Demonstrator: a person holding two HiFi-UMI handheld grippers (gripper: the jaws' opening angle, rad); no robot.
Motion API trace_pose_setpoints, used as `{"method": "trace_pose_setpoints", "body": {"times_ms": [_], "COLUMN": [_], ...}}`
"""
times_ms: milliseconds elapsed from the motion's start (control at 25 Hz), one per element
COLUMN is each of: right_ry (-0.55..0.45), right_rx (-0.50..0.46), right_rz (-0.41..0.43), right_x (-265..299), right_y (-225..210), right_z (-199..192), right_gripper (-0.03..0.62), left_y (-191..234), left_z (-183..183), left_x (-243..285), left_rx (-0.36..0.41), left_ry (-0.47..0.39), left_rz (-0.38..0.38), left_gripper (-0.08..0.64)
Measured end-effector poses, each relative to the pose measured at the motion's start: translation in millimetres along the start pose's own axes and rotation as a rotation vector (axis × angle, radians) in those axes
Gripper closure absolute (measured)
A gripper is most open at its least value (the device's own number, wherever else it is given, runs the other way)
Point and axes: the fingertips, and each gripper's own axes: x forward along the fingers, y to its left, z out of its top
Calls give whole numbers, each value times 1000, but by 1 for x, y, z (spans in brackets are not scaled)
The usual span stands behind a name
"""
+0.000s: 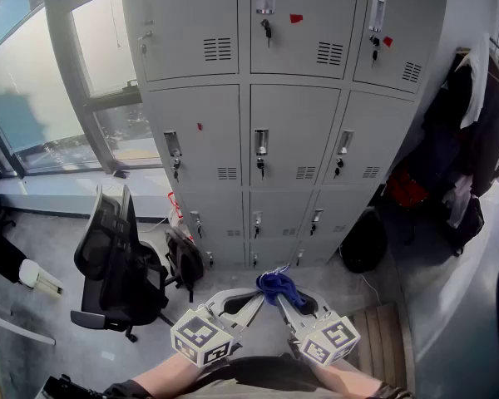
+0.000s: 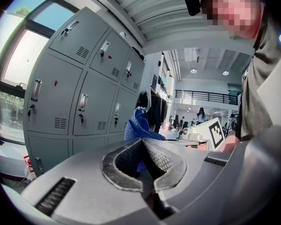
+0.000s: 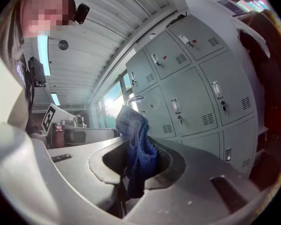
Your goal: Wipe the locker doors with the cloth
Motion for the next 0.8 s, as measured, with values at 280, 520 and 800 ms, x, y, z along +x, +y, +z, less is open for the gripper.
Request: {"method": "trace_pose_setpoints", "body": {"times_ms": [280,520,800], "right_ry": [5,-5,15], "right_rx": [0,19,16], "right_rz": [13,46,53], "right_x": [2,9,21], "right_y": [10,21,30], "right_z": [-3,-3,-7], "right_gripper": [515,514,514], "left_y": [1,6,14], "left_z": [0,1,2], "left_x": [-11,-22,-37], "left_rx": [-1,-2,-7], "left_ry": [-4,-11,-22], "left_rz": [15,32,56], "left_gripper": [552,552,552]}}
